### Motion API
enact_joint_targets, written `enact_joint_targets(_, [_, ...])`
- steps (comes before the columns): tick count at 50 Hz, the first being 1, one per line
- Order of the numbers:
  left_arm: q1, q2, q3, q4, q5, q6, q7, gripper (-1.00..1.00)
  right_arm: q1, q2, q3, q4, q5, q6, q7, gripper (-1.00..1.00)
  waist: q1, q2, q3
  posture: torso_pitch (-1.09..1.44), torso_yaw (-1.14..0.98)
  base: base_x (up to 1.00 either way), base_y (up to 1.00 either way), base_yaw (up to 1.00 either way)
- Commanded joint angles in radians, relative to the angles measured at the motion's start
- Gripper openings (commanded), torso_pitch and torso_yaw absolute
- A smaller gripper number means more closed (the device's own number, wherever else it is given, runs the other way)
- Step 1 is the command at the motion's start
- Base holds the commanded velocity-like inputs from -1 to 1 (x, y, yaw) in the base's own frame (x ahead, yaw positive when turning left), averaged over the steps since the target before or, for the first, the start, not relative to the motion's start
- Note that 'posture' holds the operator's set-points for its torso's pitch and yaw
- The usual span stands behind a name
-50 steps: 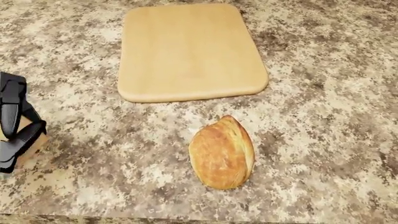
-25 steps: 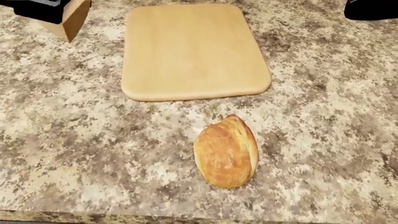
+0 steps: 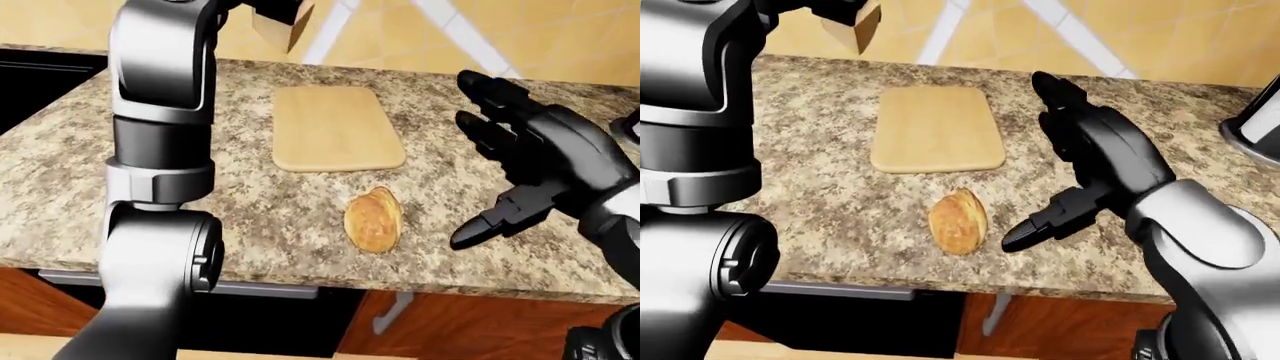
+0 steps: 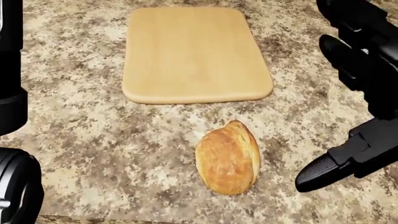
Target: Place the bread and cheese on the cutting board.
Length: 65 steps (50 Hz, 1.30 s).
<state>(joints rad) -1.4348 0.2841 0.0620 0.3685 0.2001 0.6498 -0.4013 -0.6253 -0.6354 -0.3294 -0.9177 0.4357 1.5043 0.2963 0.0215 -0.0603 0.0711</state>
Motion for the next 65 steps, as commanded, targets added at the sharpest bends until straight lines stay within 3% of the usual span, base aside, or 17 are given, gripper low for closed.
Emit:
enact_joint_targets(1, [-0.034, 0.005, 0.007, -0.025, 0.002, -0.023, 0.007, -1.0, 0.01, 0.005, -0.012, -0.039, -0.044, -0.042, 0.012, 1.0, 0.0, -0.002, -0.029, 0.0, 0.0, 0.0, 0.0, 0.0])
enact_joint_targets(11, [-0.013, 0.008, 0.009, -0.038, 0.001, -0.028, -0.001, -0.99, 0.15, 0.091, 0.109, -0.124, -0.205, -0.085, 0.082, 1.0, -0.006, 0.009, -0.035, 0.0, 0.0, 0.0, 0.0, 0.0])
enact_joint_targets(31, [0.042, 0.004, 0.013, -0.062, 0.006, -0.057, -0.001, -0.99, 0.199, 0.252, 0.368, -0.112, -0.517, -0.155, 0.156, 1.0, -0.016, 0.029, -0.045, 0.0, 0.0, 0.0, 0.0, 0.0])
enact_joint_targets(56, [0.088, -0.018, 0.001, -0.101, 0.001, -0.062, -0.011, -0.99, 0.141, 0.37, 0.392, 0.042, -0.777, -0.255, 0.329, 1.0, -0.019, 0.042, -0.051, 0.0, 0.0, 0.0, 0.0, 0.0])
enact_joint_targets(63, [0.099, -0.019, 0.006, -0.098, -0.003, -0.073, -0.006, -0.99, 0.176, 0.417, 0.425, 0.049, -0.834, -0.295, 0.349, 1.0, -0.02, 0.046, -0.052, 0.0, 0.0, 0.0, 0.0, 0.0])
enact_joint_targets(65, [0.109, -0.024, 0.005, -0.099, -0.005, -0.082, -0.002, -0.99, 0.173, 0.445, 0.468, 0.043, -0.86, -0.284, 0.345, 1.0, -0.02, 0.047, -0.053, 0.0, 0.0, 0.0, 0.0, 0.0])
